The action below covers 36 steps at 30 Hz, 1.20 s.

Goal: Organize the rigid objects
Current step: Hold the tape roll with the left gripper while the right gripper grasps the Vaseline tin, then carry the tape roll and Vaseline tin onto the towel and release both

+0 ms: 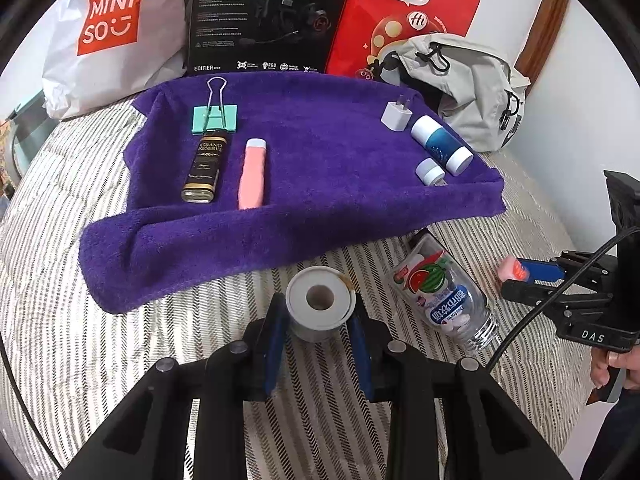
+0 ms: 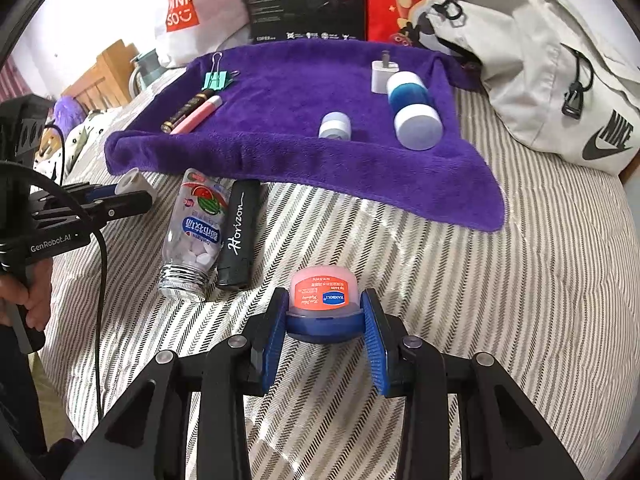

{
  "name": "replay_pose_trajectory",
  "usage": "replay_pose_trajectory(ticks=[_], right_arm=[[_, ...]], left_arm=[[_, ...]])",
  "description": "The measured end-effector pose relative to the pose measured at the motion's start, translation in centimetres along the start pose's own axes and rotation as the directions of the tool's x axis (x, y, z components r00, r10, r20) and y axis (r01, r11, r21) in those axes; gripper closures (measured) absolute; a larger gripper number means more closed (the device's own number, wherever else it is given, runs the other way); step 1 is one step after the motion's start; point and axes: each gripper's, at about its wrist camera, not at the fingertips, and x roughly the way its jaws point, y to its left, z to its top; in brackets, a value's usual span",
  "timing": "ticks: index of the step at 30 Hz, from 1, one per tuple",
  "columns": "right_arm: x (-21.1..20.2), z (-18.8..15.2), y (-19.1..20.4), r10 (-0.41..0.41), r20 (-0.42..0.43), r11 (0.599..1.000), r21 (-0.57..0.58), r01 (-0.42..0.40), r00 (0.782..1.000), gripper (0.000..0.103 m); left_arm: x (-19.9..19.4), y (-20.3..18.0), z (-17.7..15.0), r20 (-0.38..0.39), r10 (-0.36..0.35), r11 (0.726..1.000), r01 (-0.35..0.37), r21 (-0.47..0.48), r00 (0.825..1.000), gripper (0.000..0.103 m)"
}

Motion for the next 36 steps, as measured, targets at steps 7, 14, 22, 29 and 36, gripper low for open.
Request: replay_pose_trajectory(ticks=[7,14,22,29,36], right_arm=[[-0.7,0.8,-0.6,0.011,0.016,1.0,0.017,-0.011,1.0,0.066],[-1.7,3.0,-0.5,0.04,0.052,0.999,0.022,-0.041,0.998,0.066],[-1.6,6.1,-0.7,0.054,0.074,0.998,0.028,-0.056,0.996,0.066],[0.1,9.3,-1.3,0.049,0.074,0.998,0.029,-0.051,0.996,0.066],[3.1,12.5,-2.0,0.055,0.061,0.998,0.04,-0.058,0.997,0.066]], left_arm=[[-1.1,0.2,0.4,0.015,0.005,1.0,-0.005,-0.001,1.0,0.074],[-2.2,0.4,1.7,0.038,-0.001,1.0,0.001,-0.002,0.999,0.074],[-2.6,0.6,4.2,0.058,0.014,1.0,-0.016,0.021,0.998,0.074],[-1.3,1.5,6.4,0.055,0.017,0.999,-0.019,0.03,0.998,0.074],[1.6,1.6,8.1,0.021,0.012,0.999,-0.013,0.045,1.0,0.074]])
